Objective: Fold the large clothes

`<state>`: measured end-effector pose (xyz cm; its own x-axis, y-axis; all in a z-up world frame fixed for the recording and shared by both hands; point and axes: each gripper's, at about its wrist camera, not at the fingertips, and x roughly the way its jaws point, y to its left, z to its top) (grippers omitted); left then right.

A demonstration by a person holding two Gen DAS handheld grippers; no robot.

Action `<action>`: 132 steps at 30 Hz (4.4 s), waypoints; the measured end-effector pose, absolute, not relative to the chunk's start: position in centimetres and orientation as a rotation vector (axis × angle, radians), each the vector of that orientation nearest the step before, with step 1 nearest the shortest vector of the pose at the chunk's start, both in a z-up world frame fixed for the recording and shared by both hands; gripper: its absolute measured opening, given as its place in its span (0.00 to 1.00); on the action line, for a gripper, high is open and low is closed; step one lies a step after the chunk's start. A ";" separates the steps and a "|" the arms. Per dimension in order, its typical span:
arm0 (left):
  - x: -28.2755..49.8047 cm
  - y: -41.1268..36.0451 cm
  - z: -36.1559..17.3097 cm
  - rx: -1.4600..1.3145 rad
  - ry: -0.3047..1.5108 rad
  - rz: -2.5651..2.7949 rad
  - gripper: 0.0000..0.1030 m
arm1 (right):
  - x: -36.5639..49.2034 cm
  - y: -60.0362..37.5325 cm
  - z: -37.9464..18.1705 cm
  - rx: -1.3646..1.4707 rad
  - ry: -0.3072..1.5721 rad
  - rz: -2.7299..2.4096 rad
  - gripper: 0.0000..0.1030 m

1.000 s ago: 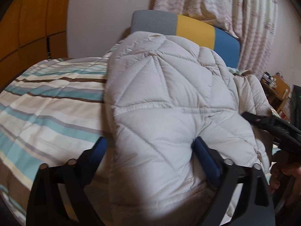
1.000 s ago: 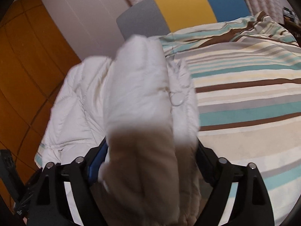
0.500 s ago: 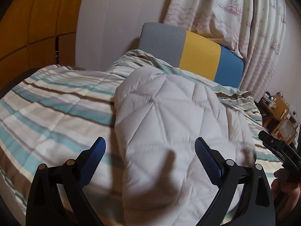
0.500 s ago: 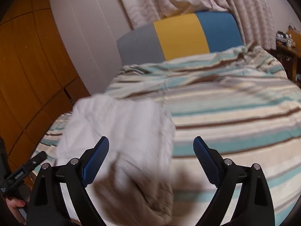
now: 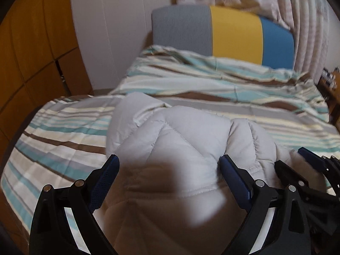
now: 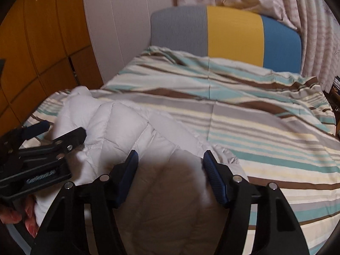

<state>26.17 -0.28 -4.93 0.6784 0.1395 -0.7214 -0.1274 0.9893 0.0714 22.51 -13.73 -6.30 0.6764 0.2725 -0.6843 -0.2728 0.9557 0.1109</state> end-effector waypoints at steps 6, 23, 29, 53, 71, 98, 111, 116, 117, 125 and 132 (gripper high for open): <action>27.7 1.1 -8.2 -0.053 0.840 0.113 0.97 | 24.3 -13.9 -9.3 0.031 0.834 0.284 0.63; 27.7 1.0 -9.9 -0.038 0.803 0.161 0.97 | 26.0 -14.0 -12.4 0.047 0.835 0.244 0.64; 22.6 0.9 -8.8 -0.073 0.766 0.152 0.97 | 25.4 -14.2 -12.2 0.044 0.799 0.252 0.65; 11.8 0.3 -6.6 -0.033 0.695 0.152 0.97 | 13.4 -15.0 -7.4 -0.032 0.694 0.247 0.93; 0.0 0.8 -2.7 -0.094 0.626 0.229 0.97 | 0.1 -18.1 -3.1 0.087 0.681 0.282 0.98; -3.9 -0.9 -0.9 -0.104 0.586 0.189 0.97 | -3.8 -19.6 -1.8 0.086 0.629 0.286 0.98; -3.7 -1.2 -1.2 -0.101 0.594 0.180 0.97 | -3.9 -19.8 -1.8 0.092 0.624 0.285 0.98; -3.7 -1.2 -1.2 -0.102 0.597 0.180 0.97 | -4.0 -19.9 -1.8 0.092 0.624 0.286 0.98; -3.7 -1.2 -1.2 -0.102 0.598 0.180 0.97 | -4.0 -19.9 -1.8 0.092 0.625 0.287 0.98; -3.4 -1.0 -1.5 -0.103 0.610 0.173 0.97 | -4.0 -20.0 -1.9 0.103 0.633 0.287 0.98; -3.2 -0.9 -1.5 -0.098 0.617 0.168 0.97 | -4.0 -20.2 -1.9 0.105 0.639 0.285 0.98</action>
